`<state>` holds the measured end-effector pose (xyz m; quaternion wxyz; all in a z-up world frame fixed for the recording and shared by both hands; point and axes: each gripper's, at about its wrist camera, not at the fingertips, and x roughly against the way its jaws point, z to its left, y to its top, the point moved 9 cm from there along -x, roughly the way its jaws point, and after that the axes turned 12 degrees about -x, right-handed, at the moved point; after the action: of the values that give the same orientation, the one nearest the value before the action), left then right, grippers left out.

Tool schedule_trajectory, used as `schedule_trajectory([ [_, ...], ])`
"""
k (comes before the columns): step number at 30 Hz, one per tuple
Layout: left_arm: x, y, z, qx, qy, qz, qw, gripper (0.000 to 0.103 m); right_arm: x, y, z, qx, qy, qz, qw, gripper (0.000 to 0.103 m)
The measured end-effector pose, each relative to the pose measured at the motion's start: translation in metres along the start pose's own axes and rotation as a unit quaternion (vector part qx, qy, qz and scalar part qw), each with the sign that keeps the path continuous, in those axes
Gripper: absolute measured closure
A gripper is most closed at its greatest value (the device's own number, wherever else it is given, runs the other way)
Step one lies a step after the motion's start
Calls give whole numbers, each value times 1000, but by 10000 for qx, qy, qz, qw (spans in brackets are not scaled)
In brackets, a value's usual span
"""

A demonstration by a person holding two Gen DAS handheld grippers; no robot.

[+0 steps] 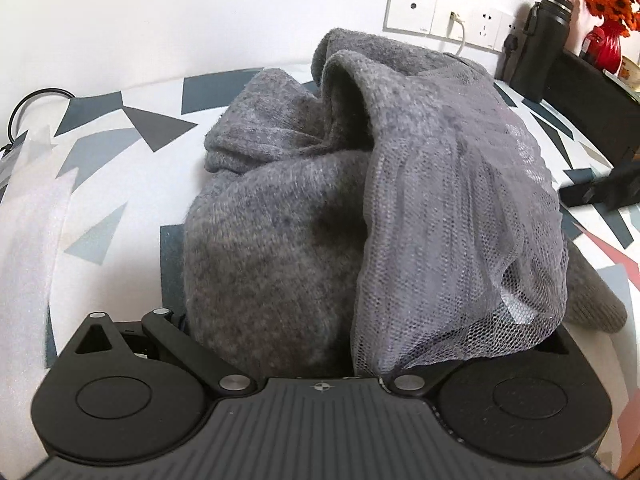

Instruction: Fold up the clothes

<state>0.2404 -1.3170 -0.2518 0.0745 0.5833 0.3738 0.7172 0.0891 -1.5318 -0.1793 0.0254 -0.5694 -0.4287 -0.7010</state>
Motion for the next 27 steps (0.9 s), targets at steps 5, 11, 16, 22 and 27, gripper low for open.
schedule_trajectory([
  [5,12,-8,-2,357,-216,9,9991,0,31,25,-9,-264,396,-403,9981,1],
  [11,52,-23,-8,559,-129,-406,9975,1,30,49,16,-421,1244,-420,9905,5],
  [16,87,-26,-5,711,325,-818,9936,1,8,48,61,-159,1904,-266,9812,11],
  [22,105,-26,-9,1123,996,-706,9861,1,-22,52,95,249,2484,-102,9683,26],
  [27,95,-42,-20,1372,1454,-123,9797,1,-45,41,91,396,2971,66,9540,74],
])
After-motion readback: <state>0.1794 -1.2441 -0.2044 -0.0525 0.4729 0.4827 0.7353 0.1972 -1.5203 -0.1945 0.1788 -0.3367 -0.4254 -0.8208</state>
